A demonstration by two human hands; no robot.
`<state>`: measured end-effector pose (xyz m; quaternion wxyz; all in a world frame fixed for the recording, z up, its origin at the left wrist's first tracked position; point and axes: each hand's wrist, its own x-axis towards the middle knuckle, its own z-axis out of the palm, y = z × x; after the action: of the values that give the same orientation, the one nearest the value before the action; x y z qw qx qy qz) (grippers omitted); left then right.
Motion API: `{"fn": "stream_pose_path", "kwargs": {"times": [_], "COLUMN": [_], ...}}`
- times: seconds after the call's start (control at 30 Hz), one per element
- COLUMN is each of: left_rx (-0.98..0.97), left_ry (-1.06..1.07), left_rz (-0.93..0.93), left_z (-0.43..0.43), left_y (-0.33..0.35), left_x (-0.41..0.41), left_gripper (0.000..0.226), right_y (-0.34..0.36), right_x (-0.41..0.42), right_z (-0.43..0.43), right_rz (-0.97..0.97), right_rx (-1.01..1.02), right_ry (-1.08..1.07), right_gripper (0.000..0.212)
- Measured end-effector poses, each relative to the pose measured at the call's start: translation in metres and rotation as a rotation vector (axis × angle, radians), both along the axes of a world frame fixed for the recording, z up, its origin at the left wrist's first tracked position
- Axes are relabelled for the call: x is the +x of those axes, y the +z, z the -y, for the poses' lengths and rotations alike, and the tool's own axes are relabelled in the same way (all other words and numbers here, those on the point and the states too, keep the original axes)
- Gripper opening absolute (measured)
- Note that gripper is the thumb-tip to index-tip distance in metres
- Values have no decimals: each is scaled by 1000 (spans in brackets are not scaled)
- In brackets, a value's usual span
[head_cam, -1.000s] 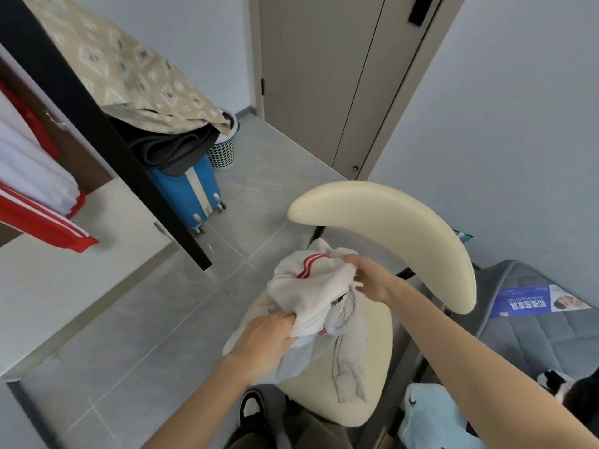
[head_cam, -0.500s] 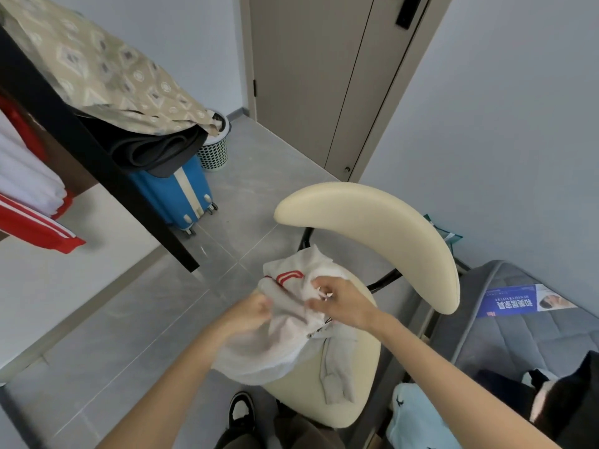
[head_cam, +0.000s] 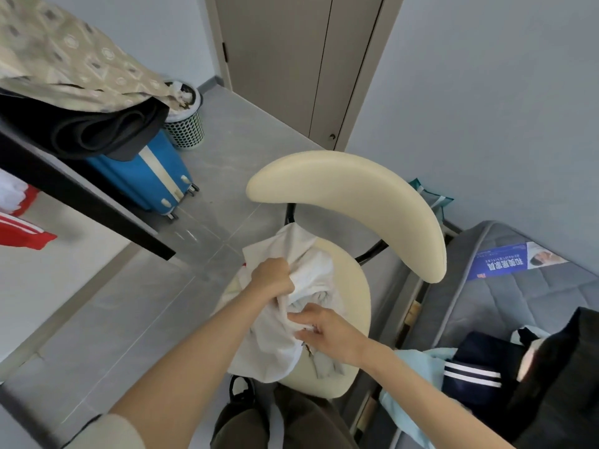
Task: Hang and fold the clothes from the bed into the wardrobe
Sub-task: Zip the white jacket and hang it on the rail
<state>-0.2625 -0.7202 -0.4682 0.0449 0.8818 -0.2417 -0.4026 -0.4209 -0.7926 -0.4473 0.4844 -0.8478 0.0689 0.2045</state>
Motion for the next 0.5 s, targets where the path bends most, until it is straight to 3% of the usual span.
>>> {"fn": "stream_pose_path", "kwargs": {"times": [0.1, 0.2, 0.33, 0.4, 0.5], "left_rx": [-99, -381, -695, -806, -873], "left_ry": [140, 497, 973, 1073, 1079], "left_rz": [-6, -175, -428, -543, -601], "left_z": [-2, -8, -23, -33, -46], "left_y": [-13, -13, 18, 37, 64], "left_x": [2, 9, 17, 21, 26], "left_gripper": [7, 19, 8, 9, 12], "right_y": [-5, -5, -6, -8, -10], "right_x": [-7, -9, -2, 4, 14], "right_z": [0, -6, -2, 1, 7], "right_rz": [-105, -348, -490, -380, -106], "right_rx": [90, 355, 358, 226, -157], "right_ry": [-76, -118, -31, -208, -488], "right_gripper": [43, 40, 37, 37, 29]}}
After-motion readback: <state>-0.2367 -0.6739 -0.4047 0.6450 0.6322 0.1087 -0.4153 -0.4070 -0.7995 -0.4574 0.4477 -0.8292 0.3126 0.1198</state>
